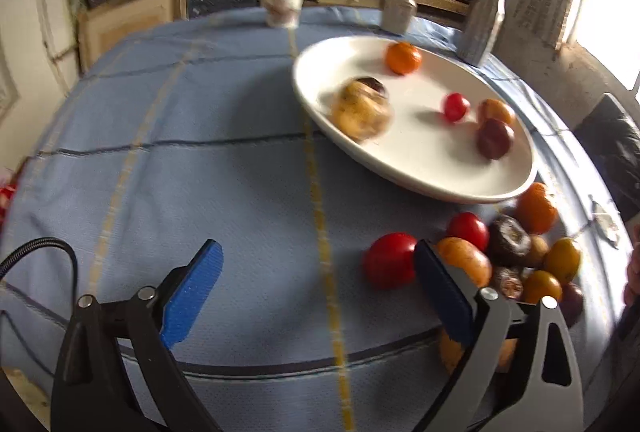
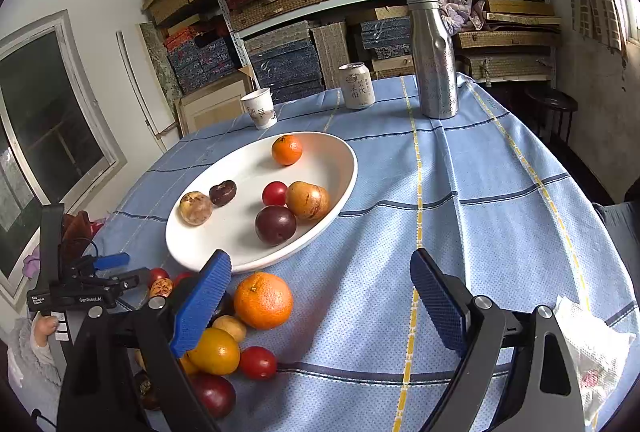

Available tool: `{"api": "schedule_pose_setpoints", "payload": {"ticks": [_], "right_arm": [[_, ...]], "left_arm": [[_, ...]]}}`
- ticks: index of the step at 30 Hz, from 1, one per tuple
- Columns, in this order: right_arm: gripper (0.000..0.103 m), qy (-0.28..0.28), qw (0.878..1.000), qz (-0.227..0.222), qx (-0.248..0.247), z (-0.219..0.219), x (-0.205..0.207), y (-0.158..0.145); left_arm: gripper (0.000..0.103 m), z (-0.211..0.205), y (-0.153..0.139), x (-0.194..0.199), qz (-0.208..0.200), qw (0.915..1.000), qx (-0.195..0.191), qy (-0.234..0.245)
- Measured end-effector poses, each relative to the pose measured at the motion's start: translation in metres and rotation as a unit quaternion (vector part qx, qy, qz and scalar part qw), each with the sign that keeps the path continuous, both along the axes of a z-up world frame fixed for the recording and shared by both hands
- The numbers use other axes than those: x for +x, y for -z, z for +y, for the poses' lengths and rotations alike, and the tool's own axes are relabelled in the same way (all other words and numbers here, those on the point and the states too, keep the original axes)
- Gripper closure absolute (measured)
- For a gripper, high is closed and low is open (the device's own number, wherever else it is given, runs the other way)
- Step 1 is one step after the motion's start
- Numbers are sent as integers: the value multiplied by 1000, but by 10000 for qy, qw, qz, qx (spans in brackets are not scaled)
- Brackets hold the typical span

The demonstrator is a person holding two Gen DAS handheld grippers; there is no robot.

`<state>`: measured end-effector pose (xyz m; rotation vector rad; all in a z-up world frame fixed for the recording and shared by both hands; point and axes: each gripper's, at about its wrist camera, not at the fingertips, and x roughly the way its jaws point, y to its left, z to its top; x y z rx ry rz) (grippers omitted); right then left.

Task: Organize fruits
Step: 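Grasp a red tomato from the table with the left tool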

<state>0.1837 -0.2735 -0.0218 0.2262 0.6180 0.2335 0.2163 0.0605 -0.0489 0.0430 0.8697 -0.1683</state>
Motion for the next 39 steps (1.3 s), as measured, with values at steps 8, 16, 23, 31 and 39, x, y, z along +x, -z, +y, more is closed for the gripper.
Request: {"api": "schedule_pose_setpoints", "payload": {"ticks": [8,16,23,31,39], "right_arm": [[11,-46,10000,-47,14,0,-4,-1],[11,-84,9999,-76,35,1,-6,-3],[11,-92,9999,-61,34,1,-6,-2],[11,-160,9999,-20,22,3,-5,0],[11,-209,9998,56,29,5,-2,3]], "left_arm": [[9,37,-10,-9,-260,9981,54,-560],[37,16,10,-2,-107,9989,412,-185],[52,22,15,-6,37,9996,229,-158],[67,24,15,-9,-4,9998,140,-103],[73,21,16,-7,23,9998,178,-98]]}}
